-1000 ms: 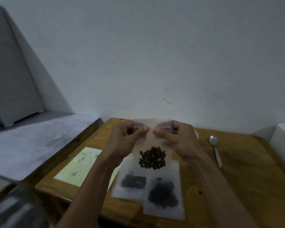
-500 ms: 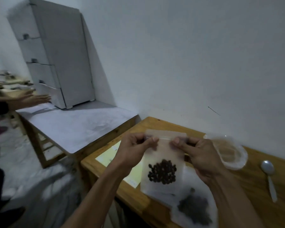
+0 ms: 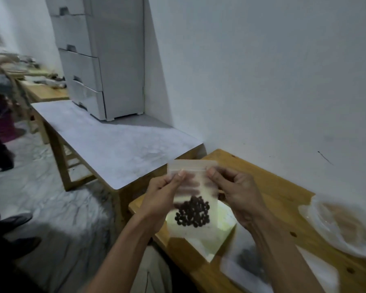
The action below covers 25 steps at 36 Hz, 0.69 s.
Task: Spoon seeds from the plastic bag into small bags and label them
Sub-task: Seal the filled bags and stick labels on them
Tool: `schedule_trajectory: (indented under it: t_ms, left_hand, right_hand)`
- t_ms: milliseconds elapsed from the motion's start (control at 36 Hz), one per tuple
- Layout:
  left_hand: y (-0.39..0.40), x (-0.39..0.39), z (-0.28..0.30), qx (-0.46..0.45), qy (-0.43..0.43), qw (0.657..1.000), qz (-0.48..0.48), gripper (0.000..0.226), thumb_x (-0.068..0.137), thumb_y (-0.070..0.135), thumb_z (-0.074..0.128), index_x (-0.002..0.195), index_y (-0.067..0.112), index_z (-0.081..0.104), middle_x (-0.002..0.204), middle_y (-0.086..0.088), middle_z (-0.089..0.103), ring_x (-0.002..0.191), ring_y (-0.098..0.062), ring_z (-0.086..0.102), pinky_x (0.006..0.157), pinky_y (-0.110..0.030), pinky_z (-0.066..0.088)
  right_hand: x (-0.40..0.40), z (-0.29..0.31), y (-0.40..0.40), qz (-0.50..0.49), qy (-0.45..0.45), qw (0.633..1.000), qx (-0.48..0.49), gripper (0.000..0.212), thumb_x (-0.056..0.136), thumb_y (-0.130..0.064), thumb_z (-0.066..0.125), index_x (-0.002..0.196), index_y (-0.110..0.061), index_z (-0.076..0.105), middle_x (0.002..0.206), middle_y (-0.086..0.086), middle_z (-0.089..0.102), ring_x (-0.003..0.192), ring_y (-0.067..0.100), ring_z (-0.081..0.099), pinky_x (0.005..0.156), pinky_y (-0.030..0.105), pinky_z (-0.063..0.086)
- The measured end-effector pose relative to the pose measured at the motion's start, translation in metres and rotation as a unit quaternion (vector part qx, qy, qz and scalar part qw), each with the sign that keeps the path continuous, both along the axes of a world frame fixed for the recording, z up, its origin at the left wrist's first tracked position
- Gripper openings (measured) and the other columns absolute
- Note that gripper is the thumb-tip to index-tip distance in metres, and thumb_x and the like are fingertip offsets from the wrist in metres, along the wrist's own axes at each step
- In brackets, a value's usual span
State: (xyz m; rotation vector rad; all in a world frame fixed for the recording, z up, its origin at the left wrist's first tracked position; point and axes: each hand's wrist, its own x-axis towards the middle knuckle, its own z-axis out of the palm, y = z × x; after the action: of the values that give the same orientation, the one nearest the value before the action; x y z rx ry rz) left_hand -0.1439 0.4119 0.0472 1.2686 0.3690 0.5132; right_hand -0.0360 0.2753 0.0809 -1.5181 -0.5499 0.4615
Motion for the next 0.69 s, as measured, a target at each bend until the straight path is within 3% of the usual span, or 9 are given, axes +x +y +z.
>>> schedule_trajectory:
  t_ms: [56,167,278,361,444,583,694]
  left_hand:
    - [0.016,0.001,-0.004,-0.025,0.008,0.998,0.053,0.033,0.095,0.037,0.057,0.099,0.010,0.075,0.097,-0.012,0.077,0.092,-0.027,0.074,0.075,-0.043,0.056]
    - [0.053,0.000,-0.009,-0.043,0.012,0.986,0.161,0.026,0.096,0.032,0.061,0.097,0.012,0.078,0.097,-0.013,0.077,0.090,-0.029,0.071,0.070,-0.035,0.052]
    - [0.072,0.004,-0.013,-0.019,0.041,0.981,0.187,0.026,0.099,0.031,0.058,0.102,0.014,0.077,0.097,-0.011,0.077,0.088,-0.024,0.068,0.069,-0.032,0.050]
    - [0.077,0.011,-0.015,-0.008,0.063,0.980,0.187,0.027,0.099,0.032,0.058,0.103,0.013,0.077,0.096,-0.010,0.077,0.092,-0.024,0.067,0.069,-0.032,0.048]
    - [0.080,0.017,-0.020,-0.006,0.078,0.979,0.186,0.027,0.098,0.033,0.059,0.103,0.014,0.077,0.097,-0.010,0.077,0.099,-0.028,0.067,0.074,-0.034,0.049]
    - [0.083,0.024,-0.023,-0.008,0.085,0.979,0.184,0.027,0.097,0.034,0.061,0.100,0.013,0.078,0.101,-0.013,0.077,0.109,-0.034,0.066,0.080,-0.037,0.050]
    - [0.084,0.023,-0.023,0.001,0.088,0.980,0.178,0.028,0.096,0.036,0.061,0.096,0.014,0.079,0.100,-0.013,0.077,0.109,-0.034,0.066,0.084,-0.042,0.051]
  right_hand:
    - [0.008,-0.005,0.011,-0.026,-0.059,0.997,-0.037,0.011,0.084,-0.030,0.076,0.089,-0.021,0.078,0.088,0.000,0.077,0.080,0.016,0.071,0.073,0.035,0.059]
    - [0.035,-0.023,0.020,-0.088,-0.166,0.967,-0.174,0.006,0.090,-0.025,0.072,0.086,-0.023,0.075,0.080,-0.010,0.072,0.076,0.005,0.067,0.063,0.018,0.049]
    - [0.056,-0.048,0.026,-0.080,-0.194,0.923,-0.321,0.023,0.091,-0.024,0.067,0.068,-0.020,0.067,0.070,-0.009,0.067,0.065,0.006,0.061,0.053,0.024,0.045]
    - [0.064,-0.067,0.036,-0.075,-0.166,0.912,-0.368,0.038,0.088,-0.030,0.069,0.055,-0.013,0.060,0.059,0.000,0.066,0.058,0.019,0.065,0.051,0.026,0.043]
    - [0.063,-0.078,0.047,-0.071,-0.154,0.893,-0.417,0.048,0.084,-0.042,0.070,0.047,-0.019,0.048,0.044,-0.003,0.046,0.045,0.021,0.047,0.053,0.032,0.038]
    - [0.061,-0.082,0.064,-0.093,-0.159,0.871,-0.456,0.041,0.078,-0.056,0.072,0.059,-0.023,0.057,0.058,-0.006,0.053,0.063,0.021,0.054,0.074,0.039,0.047]
    - [0.061,-0.087,0.072,-0.104,-0.167,0.869,-0.454,0.032,0.079,-0.050,0.075,0.068,-0.024,0.059,0.066,-0.005,0.057,0.066,0.020,0.052,0.080,0.041,0.048]
